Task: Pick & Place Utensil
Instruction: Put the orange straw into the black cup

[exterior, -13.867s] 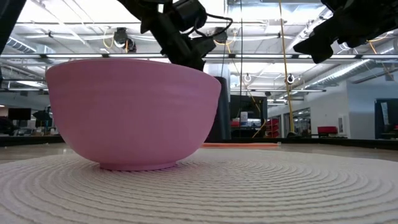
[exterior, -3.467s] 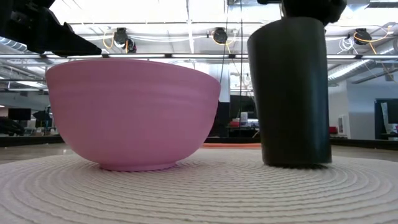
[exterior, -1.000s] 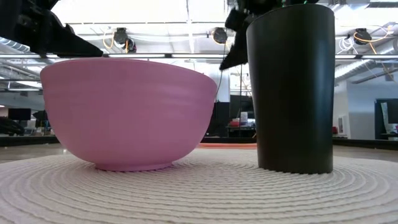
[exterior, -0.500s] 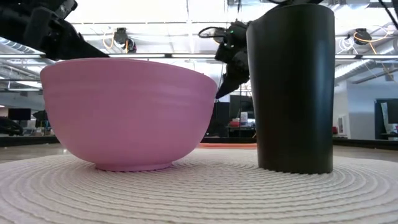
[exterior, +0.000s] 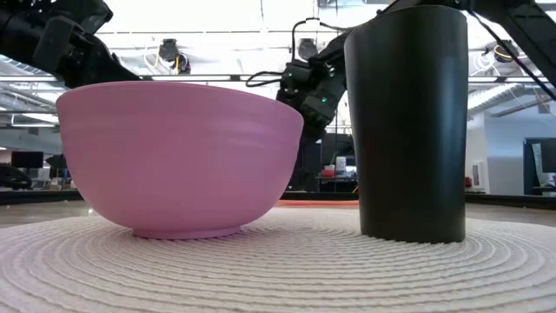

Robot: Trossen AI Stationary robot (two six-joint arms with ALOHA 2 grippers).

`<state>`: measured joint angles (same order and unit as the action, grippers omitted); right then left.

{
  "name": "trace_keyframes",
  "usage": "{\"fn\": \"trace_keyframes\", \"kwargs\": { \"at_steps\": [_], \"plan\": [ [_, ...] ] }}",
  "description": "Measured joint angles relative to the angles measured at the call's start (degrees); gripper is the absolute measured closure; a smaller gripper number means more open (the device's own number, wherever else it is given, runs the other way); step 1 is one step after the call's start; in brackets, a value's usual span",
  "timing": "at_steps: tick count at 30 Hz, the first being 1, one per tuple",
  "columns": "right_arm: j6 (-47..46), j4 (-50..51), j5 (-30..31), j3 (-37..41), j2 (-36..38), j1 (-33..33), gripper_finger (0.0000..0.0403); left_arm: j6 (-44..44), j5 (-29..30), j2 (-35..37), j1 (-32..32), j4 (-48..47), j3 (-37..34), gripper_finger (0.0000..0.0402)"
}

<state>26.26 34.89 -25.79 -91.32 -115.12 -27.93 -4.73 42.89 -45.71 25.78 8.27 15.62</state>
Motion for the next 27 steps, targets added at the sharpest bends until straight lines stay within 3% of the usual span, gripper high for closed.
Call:
{"fn": "trace_keyframes", "kwargs": {
  "at_steps": [15,19,27],
  "plan": [
    [-7.65,-1.64,0.71,-2.86,-6.3,0.29,0.0259,-1.29,0.0,-0.02,0.0,-0.4,0.0,0.0266],
    [-7.83,2.81,6.94,-3.87,-6.73,0.18,0.0259,-1.91,-0.88,-0.02,0.0,-0.56,0.0,0.0266],
    [-7.64,3.79,12.69,-3.87,-6.74,1.62,0.0259,-1.64,-0.95,-0.02,0.0,-0.78,0.0,0.0266]
  ]
}}
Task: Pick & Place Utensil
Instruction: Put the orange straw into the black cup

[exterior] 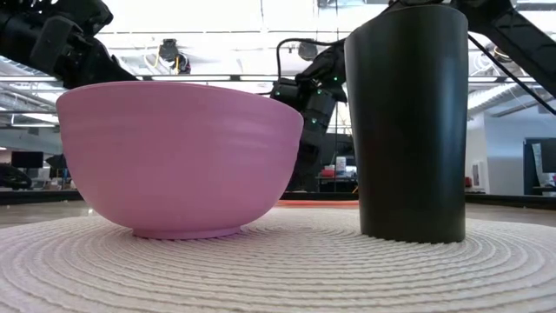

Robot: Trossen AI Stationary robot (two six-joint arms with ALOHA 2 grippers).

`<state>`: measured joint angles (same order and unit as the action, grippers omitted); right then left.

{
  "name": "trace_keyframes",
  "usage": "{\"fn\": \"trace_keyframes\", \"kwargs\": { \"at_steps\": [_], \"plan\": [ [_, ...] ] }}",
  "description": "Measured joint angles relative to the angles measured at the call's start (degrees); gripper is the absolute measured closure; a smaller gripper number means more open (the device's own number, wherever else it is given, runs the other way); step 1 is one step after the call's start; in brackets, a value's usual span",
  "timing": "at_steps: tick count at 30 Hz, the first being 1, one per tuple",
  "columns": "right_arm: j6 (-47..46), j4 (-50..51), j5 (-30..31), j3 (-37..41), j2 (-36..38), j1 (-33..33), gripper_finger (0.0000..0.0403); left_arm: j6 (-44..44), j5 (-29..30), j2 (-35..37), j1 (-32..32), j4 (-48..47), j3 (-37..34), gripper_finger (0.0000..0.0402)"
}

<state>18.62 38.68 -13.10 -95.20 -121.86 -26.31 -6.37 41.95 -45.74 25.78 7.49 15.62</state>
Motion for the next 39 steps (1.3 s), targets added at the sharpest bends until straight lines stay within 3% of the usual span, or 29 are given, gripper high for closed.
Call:
{"fn": "trace_keyframes", "kwargs": {
  "at_steps": [27,39],
  "plan": [
    [-11.88,-1.7,1.77,0.09,-2.22,2.05,0.026,-1.8,-0.65,0.0,0.02,-0.47,0.0,0.0266],
    [-14.12,2.17,10.42,0.06,-2.39,2.9,0.0296,-1.73,-1.45,0.0,0.07,-0.5,0.0,0.0266]
  ]
}}
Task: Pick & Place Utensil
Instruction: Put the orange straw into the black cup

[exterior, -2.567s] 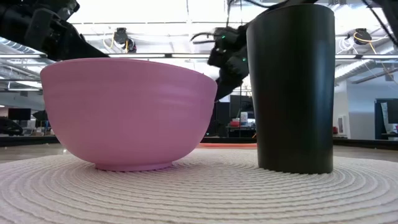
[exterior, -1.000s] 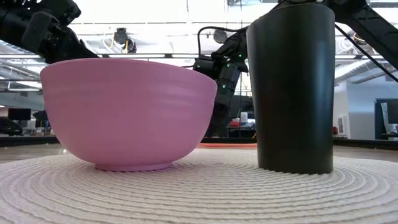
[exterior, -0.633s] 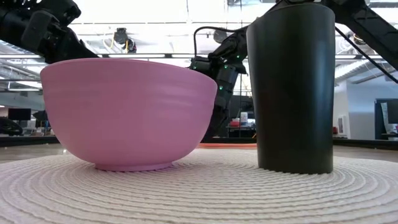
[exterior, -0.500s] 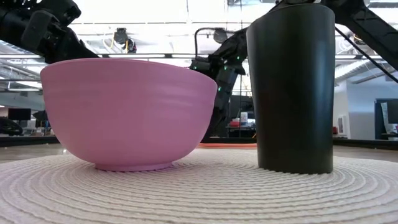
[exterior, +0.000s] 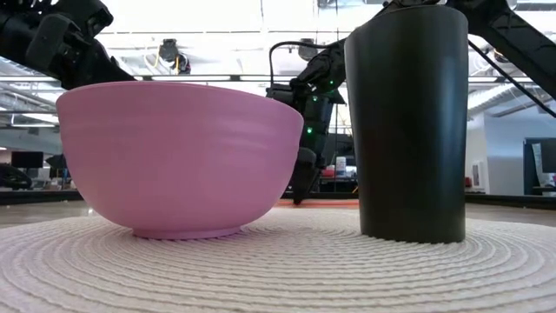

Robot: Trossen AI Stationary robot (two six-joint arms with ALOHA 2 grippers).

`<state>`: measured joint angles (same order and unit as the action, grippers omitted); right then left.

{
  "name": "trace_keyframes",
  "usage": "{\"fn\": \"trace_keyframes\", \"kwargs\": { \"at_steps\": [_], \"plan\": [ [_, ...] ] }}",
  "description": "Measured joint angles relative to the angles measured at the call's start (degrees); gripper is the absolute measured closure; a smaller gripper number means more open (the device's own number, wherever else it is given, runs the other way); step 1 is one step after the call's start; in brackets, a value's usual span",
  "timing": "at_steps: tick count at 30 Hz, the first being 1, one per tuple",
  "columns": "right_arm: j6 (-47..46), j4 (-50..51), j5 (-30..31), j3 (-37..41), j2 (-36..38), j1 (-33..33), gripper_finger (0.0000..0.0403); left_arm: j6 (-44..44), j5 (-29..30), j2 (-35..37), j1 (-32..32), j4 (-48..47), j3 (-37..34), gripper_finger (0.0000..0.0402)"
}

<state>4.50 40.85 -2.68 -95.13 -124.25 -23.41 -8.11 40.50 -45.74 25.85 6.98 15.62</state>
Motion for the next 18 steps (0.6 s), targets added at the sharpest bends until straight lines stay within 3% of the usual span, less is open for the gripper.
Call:
{"fn": "trace_keyframes", "kwargs": {
  "at_steps": [7,14,18],
  "plan": [
    [0.75,1.45,1.33,-0.22,-1.13,0.29,0.033,-0.16,-0.05,0.0,0.0,0.02,0.0,0.0266],
    [1.33,3.69,1.16,-0.17,-1.24,0.26,0.0393,-0.15,-0.07,0.0,0.0,0.04,-0.01,0.0266],
    [1.52,4.29,1.18,-0.11,-1.34,0.38,0.0391,-0.19,-0.07,0.0,0.0,0.04,0.0,0.0266]
  ]
}}
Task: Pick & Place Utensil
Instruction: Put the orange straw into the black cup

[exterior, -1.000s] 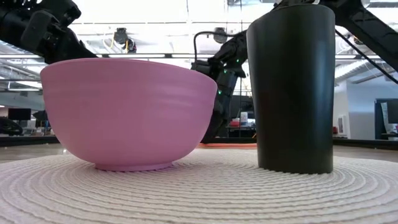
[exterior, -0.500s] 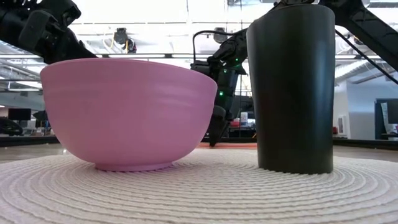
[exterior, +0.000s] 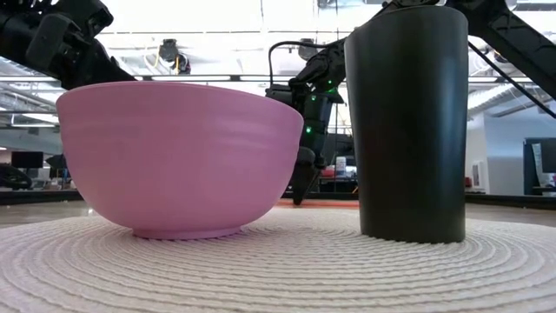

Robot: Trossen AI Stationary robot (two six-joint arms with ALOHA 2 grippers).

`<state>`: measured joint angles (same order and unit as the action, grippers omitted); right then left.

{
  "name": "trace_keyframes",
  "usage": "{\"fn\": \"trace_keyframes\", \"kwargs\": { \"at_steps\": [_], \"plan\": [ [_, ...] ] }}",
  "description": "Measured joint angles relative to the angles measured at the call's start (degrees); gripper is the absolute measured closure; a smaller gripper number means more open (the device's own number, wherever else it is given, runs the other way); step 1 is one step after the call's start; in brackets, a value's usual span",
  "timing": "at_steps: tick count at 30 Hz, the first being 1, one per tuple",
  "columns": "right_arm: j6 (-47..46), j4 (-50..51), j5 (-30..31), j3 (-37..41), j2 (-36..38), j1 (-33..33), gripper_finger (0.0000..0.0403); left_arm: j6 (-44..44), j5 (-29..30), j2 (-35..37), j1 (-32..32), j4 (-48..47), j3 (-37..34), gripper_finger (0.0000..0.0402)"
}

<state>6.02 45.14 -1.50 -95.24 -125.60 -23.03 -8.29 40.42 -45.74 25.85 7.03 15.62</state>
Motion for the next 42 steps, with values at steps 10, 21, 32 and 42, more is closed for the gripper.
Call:
{"fn": "trace_keyframes", "kwargs": {
  "at_steps": [10,21,32,42],
  "plan": [
    [0.51,0.22,0.0,0.07,0.45,0.05,0.04,-0.9,-0.07,0.0,0.0,0.04,0.0,0.0266],
    [0.68,0.22,-0.06,0.35,6.84,0.07,0.0402,-0.92,-0.07,0.01,0.0,0.09,-0.01,0.0266],
    [0.67,-2.38,-0.51,0.42,18.39,0.63,0.0403,-0.94,-0.07,0.0,0.0,0.1,-0.02,0.0266],
    [-0.54,-14.39,-4.72,12.6,35.79,1.34,0.0403,-0.95,-0.04,0.02,0.0,0.55,-0.02,0.0266]
  ]
}}
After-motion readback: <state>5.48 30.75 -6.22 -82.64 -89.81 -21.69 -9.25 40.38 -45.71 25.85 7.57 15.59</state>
